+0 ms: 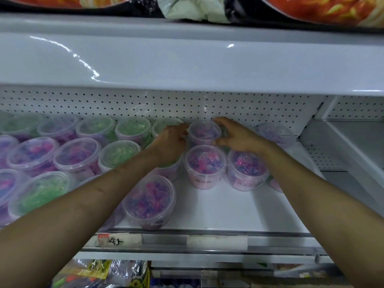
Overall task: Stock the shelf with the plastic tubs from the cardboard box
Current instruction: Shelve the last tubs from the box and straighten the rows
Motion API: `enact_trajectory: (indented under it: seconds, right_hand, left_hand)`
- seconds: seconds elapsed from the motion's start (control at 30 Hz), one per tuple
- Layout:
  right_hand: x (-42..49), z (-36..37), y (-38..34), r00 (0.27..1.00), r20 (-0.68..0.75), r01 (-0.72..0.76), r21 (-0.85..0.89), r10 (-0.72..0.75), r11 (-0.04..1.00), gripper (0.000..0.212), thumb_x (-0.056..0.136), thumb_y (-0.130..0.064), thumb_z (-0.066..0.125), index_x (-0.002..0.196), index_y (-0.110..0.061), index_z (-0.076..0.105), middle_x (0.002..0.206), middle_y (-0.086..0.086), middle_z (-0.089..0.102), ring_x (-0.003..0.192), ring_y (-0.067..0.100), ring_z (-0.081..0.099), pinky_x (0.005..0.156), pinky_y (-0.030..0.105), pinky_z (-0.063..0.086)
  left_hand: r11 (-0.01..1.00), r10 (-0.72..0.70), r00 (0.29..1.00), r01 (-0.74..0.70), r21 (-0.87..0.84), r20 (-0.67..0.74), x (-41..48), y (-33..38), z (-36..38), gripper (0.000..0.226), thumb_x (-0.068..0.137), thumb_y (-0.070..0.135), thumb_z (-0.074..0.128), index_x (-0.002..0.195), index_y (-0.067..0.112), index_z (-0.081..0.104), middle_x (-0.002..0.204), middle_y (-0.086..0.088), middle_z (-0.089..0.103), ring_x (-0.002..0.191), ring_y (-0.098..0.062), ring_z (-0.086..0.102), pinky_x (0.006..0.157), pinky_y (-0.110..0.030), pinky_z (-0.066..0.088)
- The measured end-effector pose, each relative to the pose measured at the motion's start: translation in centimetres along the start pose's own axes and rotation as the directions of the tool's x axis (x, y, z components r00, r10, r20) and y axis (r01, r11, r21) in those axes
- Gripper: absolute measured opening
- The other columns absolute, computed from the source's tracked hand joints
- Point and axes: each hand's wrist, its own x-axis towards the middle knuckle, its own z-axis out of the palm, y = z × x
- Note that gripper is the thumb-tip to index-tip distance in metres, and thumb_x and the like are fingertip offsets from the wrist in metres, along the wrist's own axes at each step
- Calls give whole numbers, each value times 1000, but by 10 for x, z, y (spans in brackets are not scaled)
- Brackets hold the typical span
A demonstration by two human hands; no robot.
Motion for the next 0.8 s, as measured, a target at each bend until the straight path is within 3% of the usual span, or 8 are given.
enact_trajectory:
  seconds: [0.1, 0.2, 0.27, 0.4, 0.5, 0.63, 0.8]
  right_hand:
    - [-1, -2, -2, 997, -76, 11, -92, -18, 996, 87, 71, -67, 78, 144, -29, 52, 134, -2, 63, 120, 20, 61, 104, 46, 52]
    - [-3, 0, -4, 998, -55, 12, -56, -15, 998, 81, 84, -43, 82, 153, -23, 45, 145, 4, 58, 128, 24, 57, 109, 45, 48]
    - [-3, 1, -3, 1000, -23, 3, -26, -4, 1000, 79, 91, -32, 78, 159, -24, 39, 153, 4, 52, 134, 23, 53, 113, 45, 46]
    - [0, 3, -4, 997, -79, 17, -132, -28, 991, 70, 89, -40, 79, 150, -24, 49, 142, 5, 60, 125, 26, 58, 109, 49, 47]
    - [1, 0, -8, 994, -105, 26, -162, -44, 986, 62, 89, -40, 80, 142, -21, 55, 132, 6, 61, 118, 27, 59, 104, 49, 48]
    - [1, 3, -6, 999, -21, -38, -28, 37, 999, 65, 92, -32, 74, 151, -33, 46, 147, 0, 57, 126, 28, 59, 107, 49, 51]
    - [5, 0, -4, 999, -52, -11, -152, 3, 988, 79, 86, -43, 80, 155, -29, 44, 150, 6, 52, 131, 29, 53, 111, 49, 45]
  left_hand:
    - [1000, 4, 1000, -4, -5, 27, 1, 0, 0, 48, 94, -4, 44, 140, 5, 57, 137, -15, 64, 122, -28, 62, 101, -30, 48]
    - [1000, -14, 1000, 14, -10, 19, -1, 1, 1, 50, 96, -3, 45, 145, 6, 53, 141, -13, 62, 124, -25, 61, 95, -21, 42]
    - [1000, -18, 999, 19, -9, 40, -3, 0, 1, 55, 97, -1, 45, 151, 8, 47, 147, -11, 58, 130, -25, 58, 100, -21, 41]
    - [1000, 0, 997, -1, 14, 77, -1, 1, 1, 58, 97, 0, 45, 154, 5, 42, 154, -15, 50, 139, -29, 51, 113, -30, 40]
    - [1000, -9, 999, 8, 4, 48, -1, 3, 0, 57, 96, -1, 45, 153, 6, 46, 152, -15, 53, 137, -29, 52, 107, -26, 40]
    - [1000, -4, 1000, 4, -5, 26, -4, 0, 3, 58, 96, -5, 45, 152, 5, 46, 144, -10, 59, 133, -26, 55, 102, -17, 35]
    - [1000, 13, 1000, -12, -12, 28, -2, 0, -1, 59, 94, -6, 44, 152, 5, 46, 143, -11, 61, 130, -24, 58, 103, -16, 37]
